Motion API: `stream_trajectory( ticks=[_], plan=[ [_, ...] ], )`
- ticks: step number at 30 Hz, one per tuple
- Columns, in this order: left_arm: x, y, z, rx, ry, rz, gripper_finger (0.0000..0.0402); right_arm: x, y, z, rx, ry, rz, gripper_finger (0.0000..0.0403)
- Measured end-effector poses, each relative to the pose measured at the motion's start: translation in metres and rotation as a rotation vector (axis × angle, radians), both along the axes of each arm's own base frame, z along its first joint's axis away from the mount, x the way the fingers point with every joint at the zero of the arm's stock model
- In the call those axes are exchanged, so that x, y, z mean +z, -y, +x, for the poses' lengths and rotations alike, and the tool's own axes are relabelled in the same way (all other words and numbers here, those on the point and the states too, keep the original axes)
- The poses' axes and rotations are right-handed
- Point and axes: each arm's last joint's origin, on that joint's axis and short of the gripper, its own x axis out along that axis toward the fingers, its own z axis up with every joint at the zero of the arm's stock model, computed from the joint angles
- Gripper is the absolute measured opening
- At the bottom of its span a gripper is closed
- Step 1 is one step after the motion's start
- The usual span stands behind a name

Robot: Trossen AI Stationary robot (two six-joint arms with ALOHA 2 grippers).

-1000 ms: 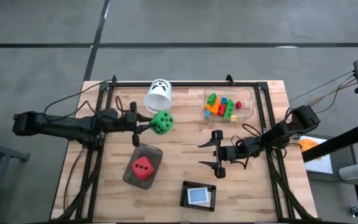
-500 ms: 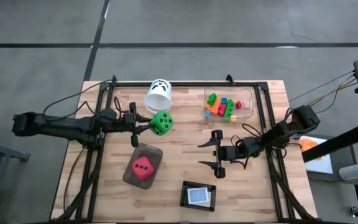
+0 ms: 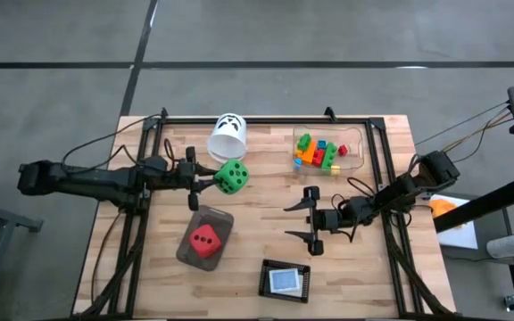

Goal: Pick & Place Toys
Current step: Put the green die into the gray bin

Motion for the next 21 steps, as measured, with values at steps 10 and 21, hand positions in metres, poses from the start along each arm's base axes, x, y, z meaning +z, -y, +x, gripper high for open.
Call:
stream_trajectory(
  ticks=[10, 21],
  plan=[
    [-0.004, 0.004, 0.0, -0.144, -0.037, -0.025, 0.008, -0.001, 0.0, 0.0, 0.0, -0.006, 0.002, 0.0276],
    [-0.016, 0.01, -0.004, -0.324, -0.165, -0.08, 0.0079, -0.001, 0.001, 0.0, -0.003, -0.008, 0.009, 0.0276]
  ],
)
